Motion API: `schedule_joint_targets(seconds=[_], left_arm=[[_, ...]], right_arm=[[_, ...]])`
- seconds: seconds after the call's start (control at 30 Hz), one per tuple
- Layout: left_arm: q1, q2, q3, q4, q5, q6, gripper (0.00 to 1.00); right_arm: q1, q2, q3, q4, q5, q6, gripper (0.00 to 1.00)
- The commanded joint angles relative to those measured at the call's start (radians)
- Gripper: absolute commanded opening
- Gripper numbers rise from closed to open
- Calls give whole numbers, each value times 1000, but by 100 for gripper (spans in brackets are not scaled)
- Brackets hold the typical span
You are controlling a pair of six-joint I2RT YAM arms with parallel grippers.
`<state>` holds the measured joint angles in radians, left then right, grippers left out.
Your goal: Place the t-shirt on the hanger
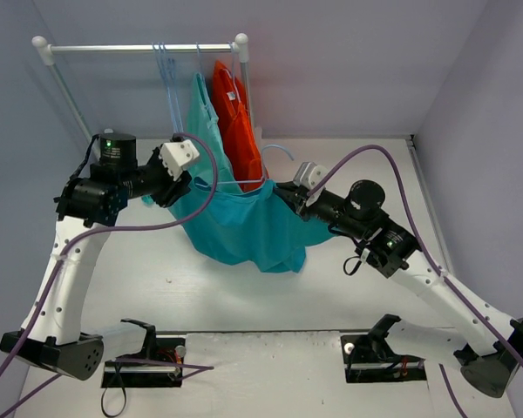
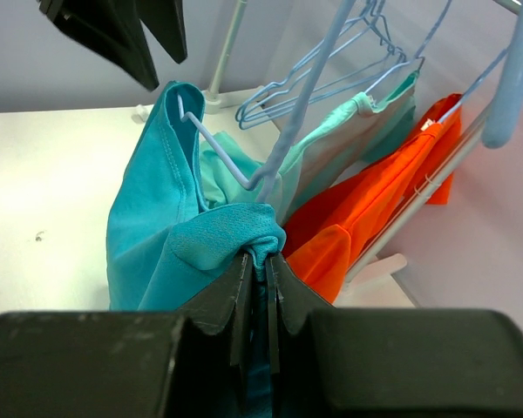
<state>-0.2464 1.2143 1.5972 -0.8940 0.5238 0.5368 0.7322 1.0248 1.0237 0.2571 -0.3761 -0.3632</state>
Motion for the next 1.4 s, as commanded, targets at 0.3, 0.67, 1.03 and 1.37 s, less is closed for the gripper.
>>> schedule_joint_targets(seconds=[0.3,0.67,1.03,1.37], left_arm=[[26,24,-13,-97,229,272,48],[26,20,-19,-140,292,329,24],[25,-56,-60,-139,454,329,0],[24,-109,-125,-135,644,288,0]], right_arm=[[-5,-43,9,125,-90,24,0],[-7,-70,-6,111,-125,31,0],[-19,-80,-23,83,-155,31,0],[-54,-72,-25,59,-207,43,0]])
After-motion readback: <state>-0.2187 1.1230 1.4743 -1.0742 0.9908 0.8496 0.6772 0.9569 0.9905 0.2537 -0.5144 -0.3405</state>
